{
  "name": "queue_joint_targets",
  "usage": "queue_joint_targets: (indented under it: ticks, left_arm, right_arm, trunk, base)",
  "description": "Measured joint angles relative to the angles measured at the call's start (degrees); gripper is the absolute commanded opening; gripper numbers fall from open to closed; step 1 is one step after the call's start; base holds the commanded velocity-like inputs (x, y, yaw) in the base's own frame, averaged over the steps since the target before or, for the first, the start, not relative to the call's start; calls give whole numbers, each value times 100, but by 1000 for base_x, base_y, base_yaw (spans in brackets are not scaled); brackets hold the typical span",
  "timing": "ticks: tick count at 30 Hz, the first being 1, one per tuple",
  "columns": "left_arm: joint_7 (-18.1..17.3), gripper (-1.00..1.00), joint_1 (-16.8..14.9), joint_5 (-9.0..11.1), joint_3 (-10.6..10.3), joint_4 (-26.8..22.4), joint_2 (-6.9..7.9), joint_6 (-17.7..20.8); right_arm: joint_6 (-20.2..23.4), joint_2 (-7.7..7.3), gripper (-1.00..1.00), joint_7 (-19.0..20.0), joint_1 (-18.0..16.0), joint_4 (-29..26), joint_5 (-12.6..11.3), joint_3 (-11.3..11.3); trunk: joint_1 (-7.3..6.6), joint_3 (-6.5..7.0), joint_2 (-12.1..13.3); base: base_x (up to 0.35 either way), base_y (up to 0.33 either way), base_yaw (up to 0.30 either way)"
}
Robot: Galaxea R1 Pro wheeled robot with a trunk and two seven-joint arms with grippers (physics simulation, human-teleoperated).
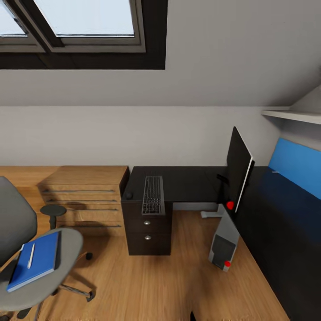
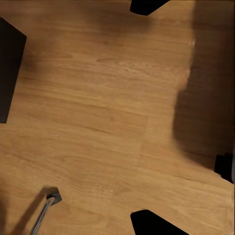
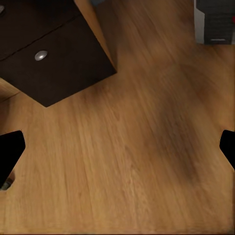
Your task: In the bedroom, organize the workspace by keeping the computer under the desk, ensuring the monitor is on the desk, placing the keyboard on the desk next to the monitor, placing the mouse on the desk next to the keyboard, moving the folder from the swivel chair onto the desk next to the mouse, stacking the notebook on top of the folder with the pen on top of the notebook, and positioning the swivel chair next to the desk.
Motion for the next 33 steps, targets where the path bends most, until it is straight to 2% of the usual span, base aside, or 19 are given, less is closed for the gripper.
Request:
queue_joint_targets:
  ticks: [4, 5, 7, 16, 26, 33]
  left_arm:
    - [2, 100, -2, -2, -3, 45, -3, 0]
    - [4, 100, -2, 3, 9, 67, 4, 0]
    - [4, 100, -2, 4, 16, 71, 9, 0]
    - [13, 100, -4, 6, 31, 94, 17, -1]
    - [13, 100, -3, 6, 33, 110, 22, -1]
    - [13, 100, 0, 6, 38, 110, 23, -2]
  right_arm:
    - [0, 10, 100, 2, 0, 0, 13, 10]
    - [5, 5, 100, -4, 0, 0, 113, 59]
    - [7, -3, 100, -5, 0, 0, 140, 74]
    - [-29, -17, 100, -31, 0, -28, 204, 78]
    - [-44, -7, 100, -32, 0, -30, 205, 80]
    - [-51, 6, 100, -40, -2, -25, 205, 88]
  trunk:
    - [-87, 72, 161]
    - [-109, 90, 201]
    - [-153, 126, 281]
    - [-351, 288, 642]
    - [-571, 468, 1044]
    - [-725, 594, 1325]
  base:
    - [-316, 0, 0]
    - [-335, 0, 0]
    - [-337, 0, 0]
    - [-339, -30, 0]
    - [-337, -137, 2]
    - [-316, -192, 151]
